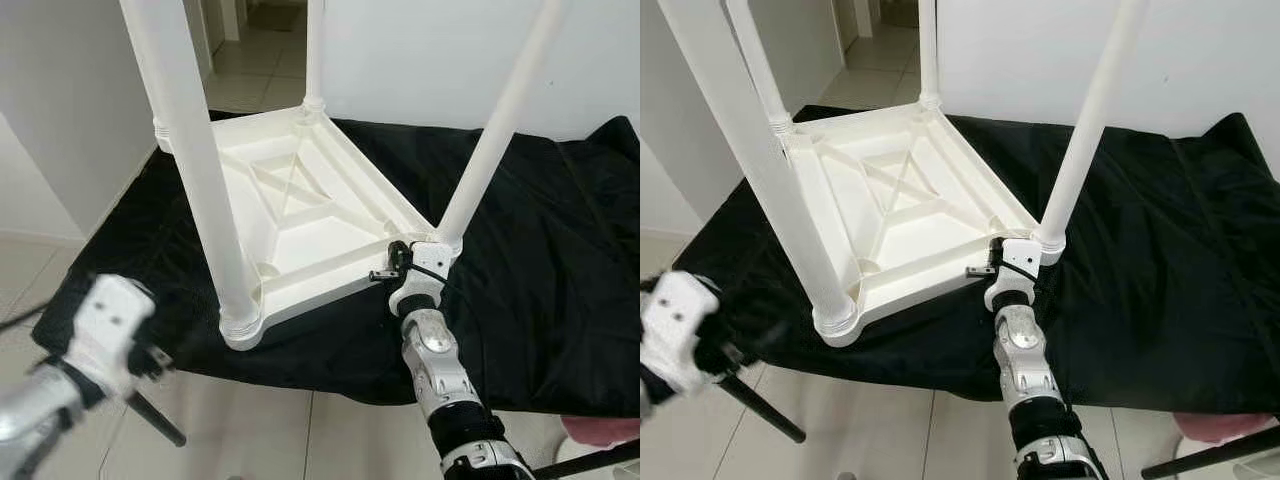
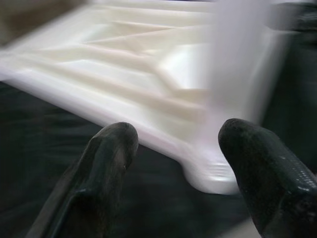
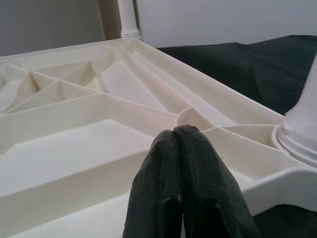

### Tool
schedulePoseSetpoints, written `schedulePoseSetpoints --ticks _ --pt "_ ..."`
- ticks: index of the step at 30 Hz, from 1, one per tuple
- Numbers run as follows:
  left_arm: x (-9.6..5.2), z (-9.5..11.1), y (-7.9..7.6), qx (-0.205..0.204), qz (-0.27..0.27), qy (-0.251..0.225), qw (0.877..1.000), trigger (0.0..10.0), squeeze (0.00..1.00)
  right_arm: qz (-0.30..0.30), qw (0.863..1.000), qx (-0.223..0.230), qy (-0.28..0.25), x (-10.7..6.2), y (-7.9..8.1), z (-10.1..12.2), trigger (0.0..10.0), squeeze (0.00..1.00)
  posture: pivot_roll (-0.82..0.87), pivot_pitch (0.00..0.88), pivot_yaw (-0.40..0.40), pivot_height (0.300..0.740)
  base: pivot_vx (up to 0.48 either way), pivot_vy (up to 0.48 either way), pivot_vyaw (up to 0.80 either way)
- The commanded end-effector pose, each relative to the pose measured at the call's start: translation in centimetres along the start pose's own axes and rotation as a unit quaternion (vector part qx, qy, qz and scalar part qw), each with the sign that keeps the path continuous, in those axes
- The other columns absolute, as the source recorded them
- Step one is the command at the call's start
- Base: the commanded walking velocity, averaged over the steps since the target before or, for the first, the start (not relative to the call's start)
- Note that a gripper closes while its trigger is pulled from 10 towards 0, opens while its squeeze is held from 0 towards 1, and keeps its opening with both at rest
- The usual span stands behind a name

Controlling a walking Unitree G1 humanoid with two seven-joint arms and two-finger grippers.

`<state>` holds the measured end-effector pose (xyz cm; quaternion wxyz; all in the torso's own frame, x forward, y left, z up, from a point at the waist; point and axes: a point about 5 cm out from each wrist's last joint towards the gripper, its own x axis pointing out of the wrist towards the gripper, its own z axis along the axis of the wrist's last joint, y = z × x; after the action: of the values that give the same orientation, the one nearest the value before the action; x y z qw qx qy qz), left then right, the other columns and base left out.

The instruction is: Building children table

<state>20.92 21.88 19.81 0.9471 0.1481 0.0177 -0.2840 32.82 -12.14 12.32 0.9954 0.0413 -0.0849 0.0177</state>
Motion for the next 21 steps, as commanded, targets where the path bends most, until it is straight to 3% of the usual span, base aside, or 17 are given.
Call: schedulePoseSetpoints --ticks 1,6,8,12,16,18,21 --pt "-0.3 -0.4 1.1 -0.009 0.04 0.006 0.999 10.0 0.0 0.005 1.0 -0.002 -0.002 0.0 0.1 -0.1 10.0 0.0 0.16 0.065 0.003 0.74 0.0 0.0 0.0" --pt "-0.8 -1.0 1.8 0.001 0.048 0.018 0.999 10.0 0.0 -0.002 1.0 -0.001 -0.002 -0.3 -0.1 -0.2 10.0 0.0 0.15 0.064 0.01 0.74 0.0 0.0 0.0" --pt "-0.7 -1.3 2.4 0.016 0.087 0.005 0.996 10.0 0.0 -0.013 1.0 0.001 -0.002 -0.5 -0.3 -0.3 10.0 0.0 0.14 0.062 0.014 0.74 0.0 0.0 0.0" --pt "-0.4 -1.3 2.6 0.007 0.103 -0.008 0.995 10.0 0.0 -0.016 1.0 0.002 -0.003 -0.6 -0.3 -0.3 10.0 0.0 0.14 0.058 0.014 0.74 0.0 0.0 0.0" --pt "1.2 -1.5 2.1 -0.012 0.137 -0.019 0.99 10.0 0.0 -0.042 0.999 0.011 -0.01 -0.9 -0.6 -0.1 10.0 0.0 0.12 0.059 0.026 0.74 0.0 0.0 0.0" --pt "1.2 -1.5 2.1 -0.012 0.137 -0.019 0.99 10.0 0.0 -0.042 0.999 0.011 -0.01 -0.9 -0.6 -0.1 10.0 0.0 0.12 0.059 0.026 0.74 0.0 0.0 0.0" --pt "3.0 -1.4 1.3 -0.066 0.126 -0.05 0.989 10.0 0.0 -0.046 0.999 -0.006 -0.018 -1.3 -1.1 0.2 10.0 0.0 0.1 0.061 0.039 0.74 0.0 0.0 0.0"
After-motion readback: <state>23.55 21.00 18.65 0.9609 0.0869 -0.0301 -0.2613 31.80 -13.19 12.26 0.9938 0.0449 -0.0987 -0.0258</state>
